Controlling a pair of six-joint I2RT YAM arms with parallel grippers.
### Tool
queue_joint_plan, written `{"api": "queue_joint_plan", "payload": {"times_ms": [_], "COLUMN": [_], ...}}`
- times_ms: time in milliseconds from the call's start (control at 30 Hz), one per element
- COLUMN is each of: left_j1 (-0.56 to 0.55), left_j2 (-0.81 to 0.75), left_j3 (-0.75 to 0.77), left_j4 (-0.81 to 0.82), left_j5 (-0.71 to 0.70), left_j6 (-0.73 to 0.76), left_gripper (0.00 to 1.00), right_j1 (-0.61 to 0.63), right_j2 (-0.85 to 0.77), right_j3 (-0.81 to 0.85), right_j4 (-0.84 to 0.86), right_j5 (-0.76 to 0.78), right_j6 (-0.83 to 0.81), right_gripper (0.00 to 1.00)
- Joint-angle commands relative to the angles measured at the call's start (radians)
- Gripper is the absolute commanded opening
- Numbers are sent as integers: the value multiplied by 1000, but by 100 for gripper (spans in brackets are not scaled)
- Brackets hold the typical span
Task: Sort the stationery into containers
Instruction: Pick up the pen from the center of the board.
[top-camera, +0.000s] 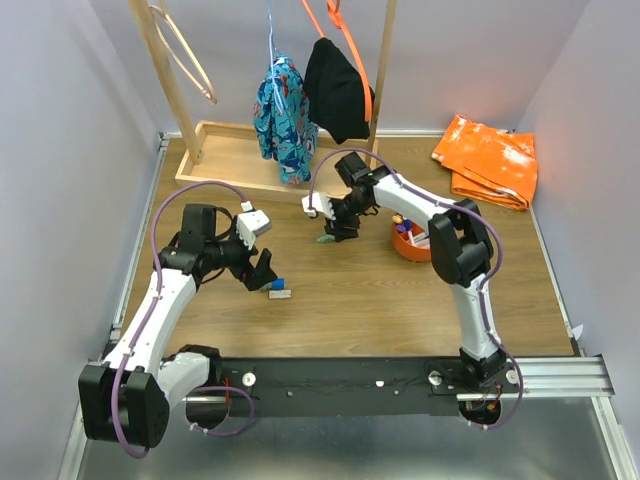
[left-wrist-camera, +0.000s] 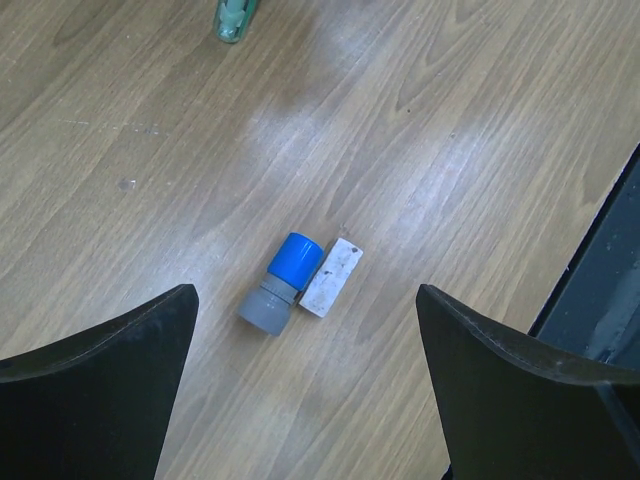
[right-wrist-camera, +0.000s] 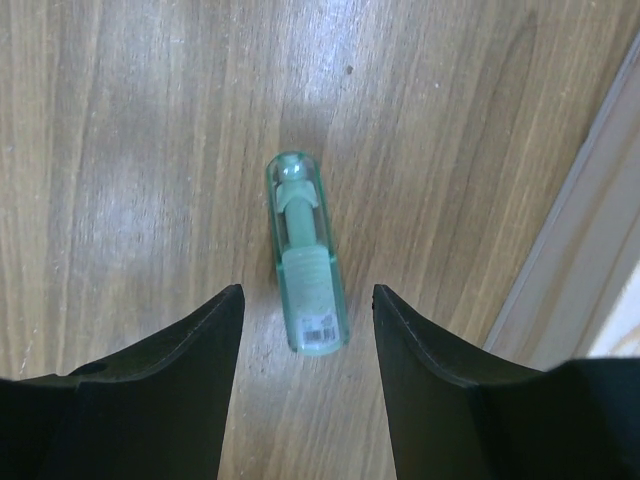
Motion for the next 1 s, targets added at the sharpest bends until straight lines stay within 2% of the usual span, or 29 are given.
{"api": "queue_joint_plan", "payload": {"times_ms": [0,233,333,367,467,567,667,700,800,833,967], "left_j1": [10,15,15,15,15,15,15,15,13,9,-28], "left_j2": [-4,17,31,42,60,78,86,91,105,111,149], "left_j3": [-7,1,10,15,31,50,67,70,90,100,142], "left_j4": [29,44,55,56,53,55,69,73,82,87,96], "left_j5": [44,41,45,48,50,59,62,71,88,100,120], "left_j6": [-18,-29,-34,-34,-29,-24,-29,-29,-37,-37,-40], "left_gripper": [99,99,99,99,99,99,99,99,99,99,99], "right_j1": [22,32,33,35,33,35,33,29,12,1,-123], "right_j2": [71,116,141,142,122,66,-16,-93,-222,-320,-557], "right_j3": [48,47,54,62,76,93,140,146,113,82,-160], "right_j4": [-24,-73,-113,-137,-182,-252,-285,-283,-198,-156,239], "right_j5": [26,61,72,63,29,-36,-127,-153,-225,-236,-233], "right_j6": [-24,-47,-47,-41,-16,10,102,132,284,382,693], "right_gripper": [62,57,41,28,14,11,11,10,9,8,4]}}
